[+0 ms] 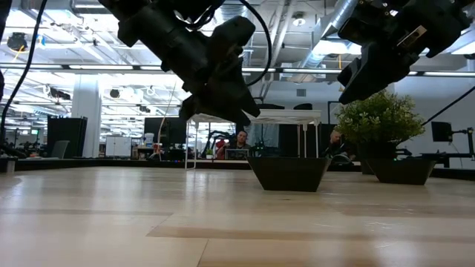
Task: Pick & Place Mini shaped plates
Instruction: Stack the distorted square plate on top of the distorted square plate on the shelf
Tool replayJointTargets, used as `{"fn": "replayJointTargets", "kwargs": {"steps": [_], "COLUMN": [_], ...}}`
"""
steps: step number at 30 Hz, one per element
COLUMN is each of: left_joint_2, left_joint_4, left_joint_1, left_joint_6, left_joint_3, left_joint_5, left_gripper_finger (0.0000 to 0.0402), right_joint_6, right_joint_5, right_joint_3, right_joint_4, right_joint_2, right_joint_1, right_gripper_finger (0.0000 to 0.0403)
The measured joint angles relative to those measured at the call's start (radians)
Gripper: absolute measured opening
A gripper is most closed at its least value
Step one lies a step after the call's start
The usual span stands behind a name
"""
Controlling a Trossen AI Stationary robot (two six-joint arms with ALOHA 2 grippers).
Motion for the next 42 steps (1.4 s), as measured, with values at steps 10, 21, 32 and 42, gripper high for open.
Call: {"fn": "replayJointTargets", "kwargs": {"steps": [10,21,32,42], "left_joint_2": [0.093,0.146,0.156,0.172], "left_joint_4": [0.119,0.131,0.132,0.119], "left_joint_1": [-0.039,-0.08,-0.1,-0.096], "left_joint_6": [-0.099,-0.198,-0.244,-0.245], "left_joint_3": [0.0,0.0,0.0,0.0], "left_joint_5": [-0.045,-0.09,-0.075,-0.072], "left_gripper_finger": [0.0127,0.0127,0.0127,0.0127], "right_joint_6": [0.0,0.0,0.0,0.0], "right_joint_5": [-0.002,-0.003,-0.003,-0.003], "right_joint_3": [0.0,0.0,0.0,0.0], "right_joint_4": [-0.018,-0.018,-0.022,-0.023], "right_joint_2": [0.0,0.0,0.0,0.0], "right_joint_1": [0.0,0.0,0.0,0.0], "right_gripper_finger": [0.0,0.0,0.0,0.0]}}
